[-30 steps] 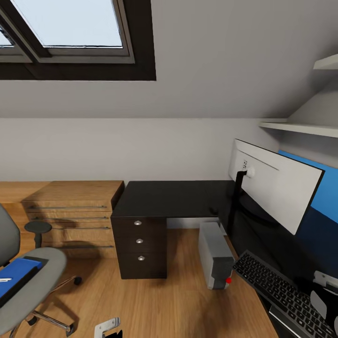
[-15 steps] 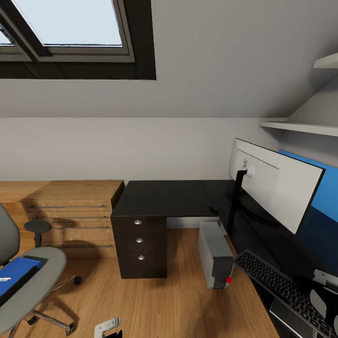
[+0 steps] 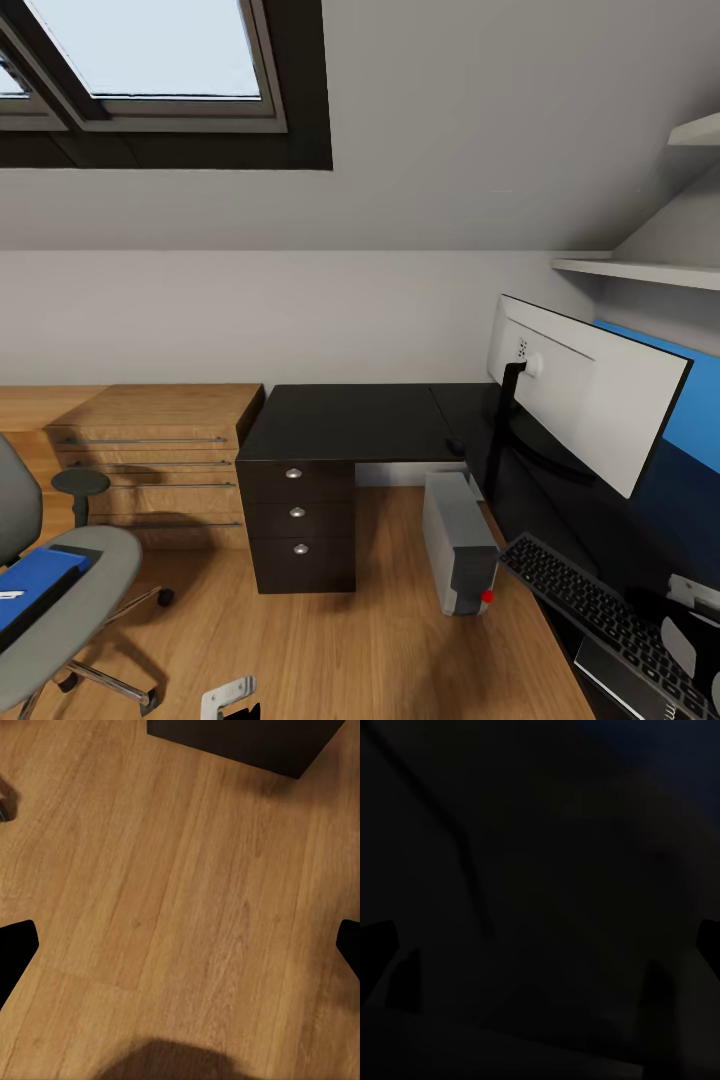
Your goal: In the bedroom, organize the workspace by keeping the computer under the desk, ensuring the monitor is on the desk, placing the keyboard on the desk next to the monitor, placing the mouse on the desk next to the keyboard, moving the folder from the swivel chair onto the desk next to the mouse, stacking the notebook on top of the folder with the pen on top of the notebook, and positioning the swivel chair next to the desk.
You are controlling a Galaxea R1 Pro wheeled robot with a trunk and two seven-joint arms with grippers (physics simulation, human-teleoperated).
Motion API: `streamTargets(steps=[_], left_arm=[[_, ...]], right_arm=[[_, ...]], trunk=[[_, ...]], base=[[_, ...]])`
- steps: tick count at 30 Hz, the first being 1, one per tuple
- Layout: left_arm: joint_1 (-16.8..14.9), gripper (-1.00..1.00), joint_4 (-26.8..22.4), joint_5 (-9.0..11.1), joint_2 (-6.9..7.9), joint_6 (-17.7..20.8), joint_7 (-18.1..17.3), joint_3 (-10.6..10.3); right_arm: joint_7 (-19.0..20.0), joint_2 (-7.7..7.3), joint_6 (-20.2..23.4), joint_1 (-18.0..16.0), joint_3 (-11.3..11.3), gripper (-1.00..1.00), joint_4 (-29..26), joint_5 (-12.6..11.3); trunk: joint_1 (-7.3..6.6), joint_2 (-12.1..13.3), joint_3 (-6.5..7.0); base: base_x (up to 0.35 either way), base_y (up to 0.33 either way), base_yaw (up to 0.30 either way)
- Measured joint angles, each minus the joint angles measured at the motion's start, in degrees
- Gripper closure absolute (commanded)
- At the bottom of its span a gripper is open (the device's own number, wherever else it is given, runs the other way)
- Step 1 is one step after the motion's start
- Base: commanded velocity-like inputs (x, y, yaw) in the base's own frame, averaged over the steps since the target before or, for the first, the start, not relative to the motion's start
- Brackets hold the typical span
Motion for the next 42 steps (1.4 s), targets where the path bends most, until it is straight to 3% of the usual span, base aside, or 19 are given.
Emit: streamTargets(steps=[16, 29, 42], left_arm=[[0.0, -1.0, -0.01, 0.02, 0.07, 0.0, -0.2, 0.0], [0.0, -1.0, 0.0, 0.02, 0.09, -0.08, -0.31, 0.0], [0.0, -1.0, 0.0, 0.02, 0.12, -0.06, -0.32, 0.0]], right_arm=[[2.52, -0.21, 1.24, -0.01, -0.17, -1.0, -0.26, -0.23], [2.6, -0.13, 4.77, -0.01, -0.18, -1.0, -1.83, -0.58], [2.55, -0.02, 5.06, -0.01, -0.11, -1.0, -1.94, -0.69]], trunk=[[0.0, 0.0, 0.0], [0.0, 0.0, 0.0], [0.0, 0.0, 0.0]], base=[[0.0, 0.0, 0.0], [0.0, 0.0, 0.0], [-0.115, 0.0, 0.0]])
